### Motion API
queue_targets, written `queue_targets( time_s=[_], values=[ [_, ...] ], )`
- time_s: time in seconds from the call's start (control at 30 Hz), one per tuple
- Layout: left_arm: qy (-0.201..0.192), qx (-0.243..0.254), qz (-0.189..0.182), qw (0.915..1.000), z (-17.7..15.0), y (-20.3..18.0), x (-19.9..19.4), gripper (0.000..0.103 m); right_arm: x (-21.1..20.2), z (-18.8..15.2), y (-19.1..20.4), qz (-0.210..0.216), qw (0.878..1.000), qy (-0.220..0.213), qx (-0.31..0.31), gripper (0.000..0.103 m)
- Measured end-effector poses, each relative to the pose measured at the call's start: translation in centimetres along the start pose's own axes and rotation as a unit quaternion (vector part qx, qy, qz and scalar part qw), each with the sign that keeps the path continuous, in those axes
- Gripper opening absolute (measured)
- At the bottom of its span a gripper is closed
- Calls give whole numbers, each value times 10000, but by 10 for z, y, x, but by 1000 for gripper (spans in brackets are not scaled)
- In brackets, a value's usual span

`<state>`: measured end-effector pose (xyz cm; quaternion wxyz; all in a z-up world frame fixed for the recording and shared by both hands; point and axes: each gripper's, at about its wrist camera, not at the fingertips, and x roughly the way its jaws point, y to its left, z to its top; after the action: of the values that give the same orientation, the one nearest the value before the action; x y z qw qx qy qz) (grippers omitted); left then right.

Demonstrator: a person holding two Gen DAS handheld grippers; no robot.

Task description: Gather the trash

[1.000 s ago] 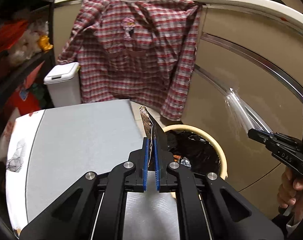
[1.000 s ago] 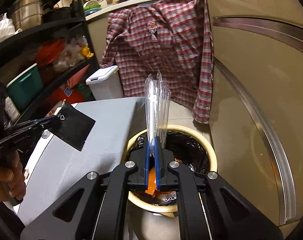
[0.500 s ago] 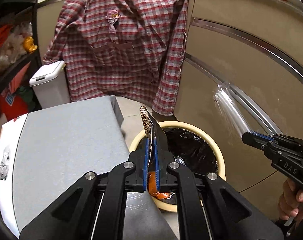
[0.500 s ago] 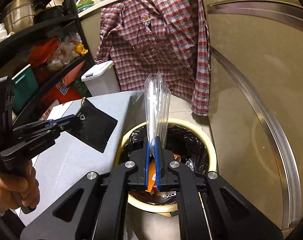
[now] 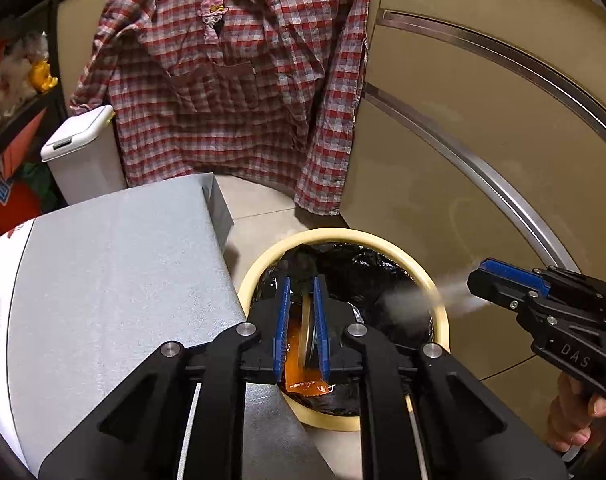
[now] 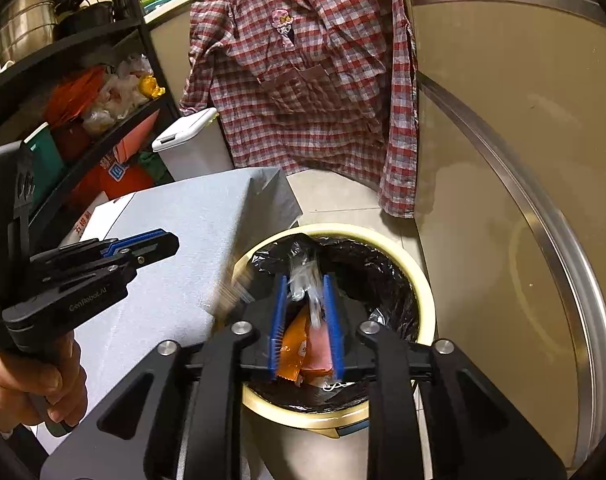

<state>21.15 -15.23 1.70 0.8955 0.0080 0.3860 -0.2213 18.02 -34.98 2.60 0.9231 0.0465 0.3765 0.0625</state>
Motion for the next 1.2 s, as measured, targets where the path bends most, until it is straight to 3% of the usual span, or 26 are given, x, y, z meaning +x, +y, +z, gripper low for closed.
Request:
queue_targets(
  time_s=[0.4,0.47,0.53,0.63,0.73,0.8,0.9,1.0,1.2],
  values=[
    [-53,-93,-27,9999,-16,10,-26,12,-10,-2,-3,-87,9998,-151,76,25],
    [-95,-101,-58,9999,-23,10,-39,14,-17,-4,-1,-100,9997,-215,84,26],
    [-141,-70,-59,9999,-29,9,-52,23,-24,-5,2,-112,9995,-269,86,29],
    [-351,-46,2,9994,-41,6,-75,46,-41,-7,12,-153,9991,-384,-17,36],
    [-538,-37,65,9985,-51,1,-95,50,-65,-13,24,-221,9977,-636,-62,48],
    [-634,-131,116,9978,-60,1,-105,59,-83,-20,31,-324,9961,-821,-52,59],
    [-703,-342,345,9963,-75,1,-117,67,-109,-35,39,-621,9921,-1085,-37,90],
    [-636,-554,532,9950,-88,1,-124,70,-132,-48,41,-791,9890,-1247,48,97],
    [-756,-664,631,9929,-109,-10,-144,84,-164,-77,42,-1016,9861,-1305,160,98]
  ],
)
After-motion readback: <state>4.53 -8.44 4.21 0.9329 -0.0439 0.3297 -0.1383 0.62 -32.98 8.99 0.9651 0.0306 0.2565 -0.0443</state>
